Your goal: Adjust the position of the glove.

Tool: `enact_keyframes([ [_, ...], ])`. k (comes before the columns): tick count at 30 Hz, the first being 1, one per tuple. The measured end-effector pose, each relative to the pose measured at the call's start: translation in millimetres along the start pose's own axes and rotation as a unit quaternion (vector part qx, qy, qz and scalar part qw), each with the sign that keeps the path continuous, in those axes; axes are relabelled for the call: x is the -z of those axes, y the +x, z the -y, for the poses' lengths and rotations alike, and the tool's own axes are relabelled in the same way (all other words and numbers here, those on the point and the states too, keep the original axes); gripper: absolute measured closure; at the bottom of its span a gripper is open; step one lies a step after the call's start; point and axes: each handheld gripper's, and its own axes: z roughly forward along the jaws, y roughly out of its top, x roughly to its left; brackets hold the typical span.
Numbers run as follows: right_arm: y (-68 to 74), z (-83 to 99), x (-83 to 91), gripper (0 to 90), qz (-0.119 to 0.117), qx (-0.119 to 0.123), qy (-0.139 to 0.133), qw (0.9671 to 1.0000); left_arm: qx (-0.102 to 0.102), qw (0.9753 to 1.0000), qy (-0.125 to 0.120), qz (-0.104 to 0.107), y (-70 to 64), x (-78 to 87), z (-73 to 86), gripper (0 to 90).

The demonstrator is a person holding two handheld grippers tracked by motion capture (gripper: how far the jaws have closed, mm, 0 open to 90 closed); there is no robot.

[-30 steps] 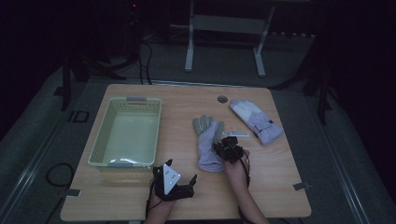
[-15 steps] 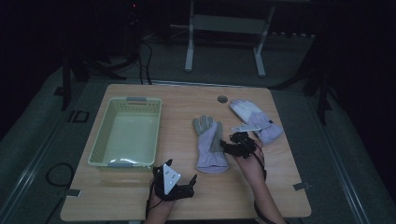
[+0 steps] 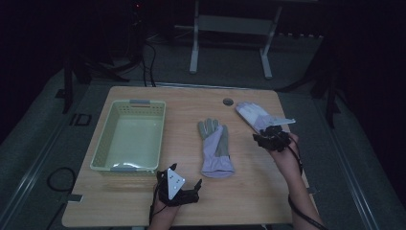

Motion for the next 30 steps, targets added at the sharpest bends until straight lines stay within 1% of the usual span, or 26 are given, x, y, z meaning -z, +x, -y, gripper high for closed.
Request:
enact_keyframes([
  [2,-14.0,0.3,1.3,60.4,0.010,0.008,0.001,0.9999,0.000,1.0000,0.000,0.000,0.0,0.0,0.0,0.0],
  [3,-21.2,0.8,1.4,60.0,0.016,0.005,0.003,0.9999,0.000,1.0000,0.000,0.000,0.0,0.0,0.0,0.0],
  [4,-21.2,0.8,1.4,60.0,0.016,0.005,0.003,0.9999,0.000,1.0000,0.000,0.001,0.1,-0.1,0.0,0.0],
  [5,-28.6,2.1,1.4,58.4,0.013,0.005,-0.002,0.9999,0.000,1.0000,0.001,0.001,0.1,-0.1,0.0,0.0],
  [6,-35.7,3.4,1.1,58.8,0.019,0.001,-0.004,0.9998,0.001,1.0000,0.000,0.000,0.0,-0.1,0.0,0.0],
  [7,-42.8,4.7,0.5,59.3,0.027,-0.003,0.002,0.9996,0.000,1.0000,0.000,0.000,0.0,0.0,0.0,0.0],
  [10,-60.4,7.9,-0.4,62.0,0.035,-0.014,0.008,0.9993,0.000,1.0000,0.000,0.000,0.0,-0.1,0.0,0.0],
  [12,-70.5,7.3,-1.7,62.3,0.034,-0.018,0.011,0.9992,0.001,1.0000,0.001,0.000,0.1,-0.1,-0.1,0.0],
  [13,-73.0,6.1,-2.4,62.3,0.037,-0.018,0.012,0.9991,0.001,1.0000,0.001,-0.001,0.0,-0.1,-0.1,0.0],
  [15,-77.1,3.2,-4.7,62.3,0.033,-0.020,0.013,0.9992,0.000,1.0000,0.001,-0.001,0.1,-0.1,-0.1,0.0],
  [17,-78.7,1.7,-6.3,62.1,0.033,-0.021,0.011,0.9992,0.001,1.0000,0.001,-0.001,0.0,-0.2,-0.1,0.0],
  [18,-80.6,-1.2,-11.2,60.9,0.031,-0.025,0.011,0.9991,0.002,1.0000,0.001,-0.001,0.0,-0.2,-0.1,0.0],
  [20,-80.7,-2.1,-13.2,60.8,0.032,-0.024,0.012,0.9991,0.003,1.0000,0.001,-0.001,0.2,-0.2,-0.1,0.0],
  [22,-80.9,-6.2,-23.4,60.8,0.030,-0.025,0.018,0.9991,0.004,1.0000,0.001,0.000,0.6,0.0,-0.1,0.0],
  [23,-80.9,-6.2,-23.4,60.8,0.030,-0.025,0.018,0.9991,0.004,1.0000,0.001,0.000,0.6,0.0,-0.1,0.0],
  [24,-81.8,-8.2,-30.4,60.7,0.024,-0.024,0.021,0.9992,0.004,1.0000,0.001,0.000,0.8,0.0,-0.1,0.0],
  [25,-81.8,-8.2,-30.4,60.7,0.024,-0.024,0.021,0.9992,0.004,1.0000,0.001,0.000,0.8,0.0,-0.1,0.0],
  [26,-82.3,-9.9,-37.7,60.7,0.019,-0.026,0.026,0.9991,0.004,1.0000,0.001,0.000,0.7,0.1,-0.1,0.0],
  [27,-82.3,-9.9,-37.7,60.7,0.019,-0.026,0.026,0.9991,0.004,1.0000,0.001,0.000,0.7,0.1,-0.1,0.0],
  [28,-80.6,-10.8,-45.1,60.5,0.029,-0.014,0.032,0.9990,0.004,1.0000,0.001,-0.001,0.6,0.1,-0.1,0.0],
  [29,-80.6,-10.8,-45.1,60.5,0.029,-0.014,0.032,0.9990,0.004,1.0000,0.001,-0.001,0.5,0.0,-0.1,0.0],
  [30,-77.7,-11.1,-52.4,60.0,0.034,-0.003,0.045,0.9984,0.004,1.0000,0.001,-0.002,0.5,0.0,-0.1,0.0],
])
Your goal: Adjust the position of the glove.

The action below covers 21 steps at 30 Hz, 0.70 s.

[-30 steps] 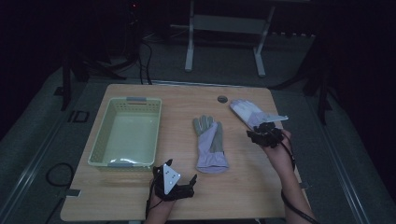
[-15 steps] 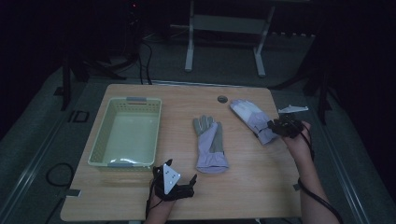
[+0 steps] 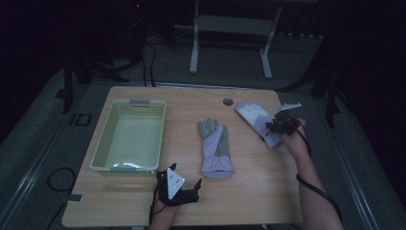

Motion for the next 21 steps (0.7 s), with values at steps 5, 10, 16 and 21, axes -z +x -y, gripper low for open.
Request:
enact_keyframes([
  [5,0.4,-3.0,-4.2,60.3,-0.002,-0.003,-0.007,1.0000,0.000,1.0000,-0.001,0.000,0.1,0.2,0.0,0.0],
  [10,-7.7,-15.6,-11.9,55.2,-0.011,-0.015,-0.008,0.9998,0.001,1.0000,-0.002,-0.001,-0.1,0.1,0.1,0.0],
  [16,-2.2,-20.1,-28.6,52.7,-0.001,0.008,0.014,0.9999,-0.002,1.0000,-0.002,-0.003,-0.6,0.3,0.2,0.0],
  [21,-6.4,-15.9,-45.5,51.0,-0.003,0.012,0.034,0.9993,-0.004,1.0000,-0.002,-0.006,-1.1,0.6,0.2,0.0],
])
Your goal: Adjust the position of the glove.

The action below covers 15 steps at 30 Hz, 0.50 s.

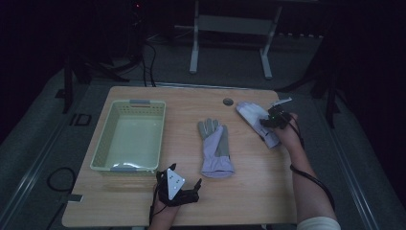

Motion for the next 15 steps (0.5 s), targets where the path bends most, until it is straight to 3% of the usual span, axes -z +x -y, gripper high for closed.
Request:
enact_keyframes([
  [2,1.0,1.3,-5.1,51.6,-0.013,0.001,0.015,0.9998,0.000,1.0000,0.000,0.000,-0.3,0.0,0.0,0.0],
  [3,-3.9,2.9,-7.2,55.2,-0.039,-0.027,0.017,0.9987,-0.002,1.0000,-0.001,0.000,-0.6,0.0,0.1,0.0],
  [7,-8.3,5.8,-8.0,60.3,-0.064,-0.052,0.014,0.9965,0.000,1.0000,-0.002,0.000,-0.6,-0.1,0.2,0.0],
  [9,-8.0,6.1,-8.1,62.3,-0.063,-0.051,0.013,0.9967,0.000,1.0000,-0.001,0.001,-0.6,-0.2,0.0,0.0],
  [11,0.0,4.4,-6.8,70.4,-0.043,-0.041,0.018,0.9980,-0.001,1.0000,-0.001,0.001,-0.5,-0.2,0.0,0.0],
  [13,3.6,3.5,-6.1,72.7,-0.033,-0.038,0.020,0.9985,0.000,1.0000,-0.001,0.002,-0.3,-0.1,0.0,0.0],
  [14,7.0,2.6,-2.4,76.4,-0.021,-0.053,0.017,0.9982,0.000,1.0000,-0.001,0.003,0.1,0.1,0.1,0.0],
  [15,7.0,2.6,-2.4,76.4,-0.021,-0.053,0.017,0.9982,0.000,1.0000,-0.001,0.003,0.1,0.1,0.1,0.0],
])
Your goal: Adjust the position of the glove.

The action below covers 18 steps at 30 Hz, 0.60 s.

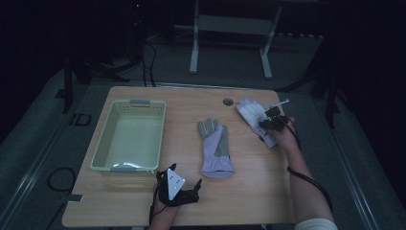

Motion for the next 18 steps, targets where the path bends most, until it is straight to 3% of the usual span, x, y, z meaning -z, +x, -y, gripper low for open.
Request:
enact_keyframes([
  [1,2.0,1.2,7.5,78.0,0.005,-0.023,-0.010,0.9997,0.000,1.0000,0.000,0.000,0.1,0.1,0.0,0.0],
  [3,5.0,4.3,18.5,78.7,0.008,-0.046,-0.022,0.9986,0.000,1.0000,0.001,0.001,0.3,0.3,0.0,0.0],
  [4,5.0,4.3,18.5,78.7,0.008,-0.046,-0.022,0.9986,0.000,1.0000,0.001,0.001,0.3,0.3,0.0,0.0],
  [10,23.7,16.0,66.0,79.4,0.002,-0.087,-0.059,0.9944,0.000,1.0000,0.001,0.001,0.0,-0.2,-0.1,0.0],
  [11,23.7,16.0,66.0,79.4,0.002,-0.087,-0.059,0.9944,0.000,1.0000,0.001,0.001,0.0,-0.2,-0.1,0.0],
  [12,33.1,20.6,83.8,79.3,0.011,-0.089,-0.074,0.9932,0.000,1.0000,0.001,0.000,0.1,-0.3,-0.1,0.0],
  [13,37.2,23.0,90.3,79.3,0.014,-0.088,-0.083,0.9925,0.000,1.0000,0.002,0.000,0.1,-0.4,-0.2,0.0],
  [14,40.4,25.1,95.5,79.3,0.008,-0.082,-0.093,0.9923,0.000,1.0000,0.003,0.000,0.1,-0.6,-0.2,0.0],
  [16,44.6,31.0,105.5,79.4,-0.019,-0.104,-0.110,0.9884,0.000,1.0000,0.002,0.001,0.1,-0.6,-0.2,0.0],
  [18,52.7,36.4,113.5,79.3,-0.026,-0.106,-0.116,0.9872,-0.002,1.0000,0.003,0.002,0.1,-0.8,-0.3,0.0],
])
